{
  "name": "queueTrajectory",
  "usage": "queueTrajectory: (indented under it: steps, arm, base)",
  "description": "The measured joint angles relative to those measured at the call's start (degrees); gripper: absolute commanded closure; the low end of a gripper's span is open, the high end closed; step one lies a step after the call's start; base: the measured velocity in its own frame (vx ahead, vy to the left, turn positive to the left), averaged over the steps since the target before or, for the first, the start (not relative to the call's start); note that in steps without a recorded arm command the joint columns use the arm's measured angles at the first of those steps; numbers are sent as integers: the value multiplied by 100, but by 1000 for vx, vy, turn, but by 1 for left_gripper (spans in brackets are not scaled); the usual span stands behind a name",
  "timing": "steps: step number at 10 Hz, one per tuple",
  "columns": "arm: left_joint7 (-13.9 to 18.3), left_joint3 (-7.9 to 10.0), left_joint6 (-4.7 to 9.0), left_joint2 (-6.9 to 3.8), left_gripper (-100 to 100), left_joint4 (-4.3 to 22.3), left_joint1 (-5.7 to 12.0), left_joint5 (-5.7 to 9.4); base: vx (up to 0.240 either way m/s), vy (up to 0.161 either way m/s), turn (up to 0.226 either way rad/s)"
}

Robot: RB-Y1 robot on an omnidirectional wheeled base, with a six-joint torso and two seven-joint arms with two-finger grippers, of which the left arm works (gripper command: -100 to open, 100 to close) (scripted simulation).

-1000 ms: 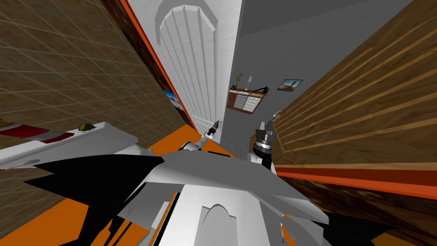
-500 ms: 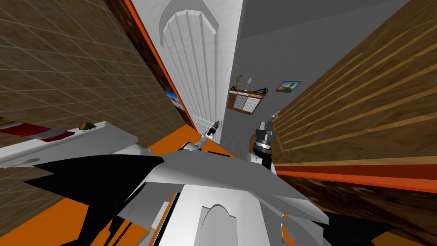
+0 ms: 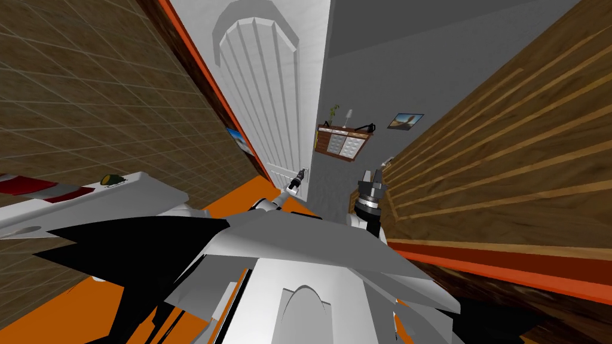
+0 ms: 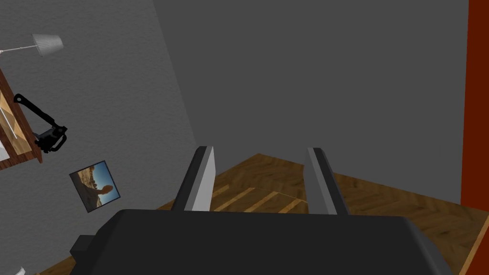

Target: Push the door open

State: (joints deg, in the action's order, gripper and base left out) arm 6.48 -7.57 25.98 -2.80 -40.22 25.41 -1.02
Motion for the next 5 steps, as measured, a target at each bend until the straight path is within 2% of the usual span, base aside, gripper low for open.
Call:
queueTrajectory:
  steps: [3, 5]
  arm:
    - [-38, 140, 3, -84, 100, -44, -16, 43]
    - [-116, 297, 64, -93, 100, 138, 74, 87]
  base:
    - [154, -127, 61]
    - [184, -153, 72]
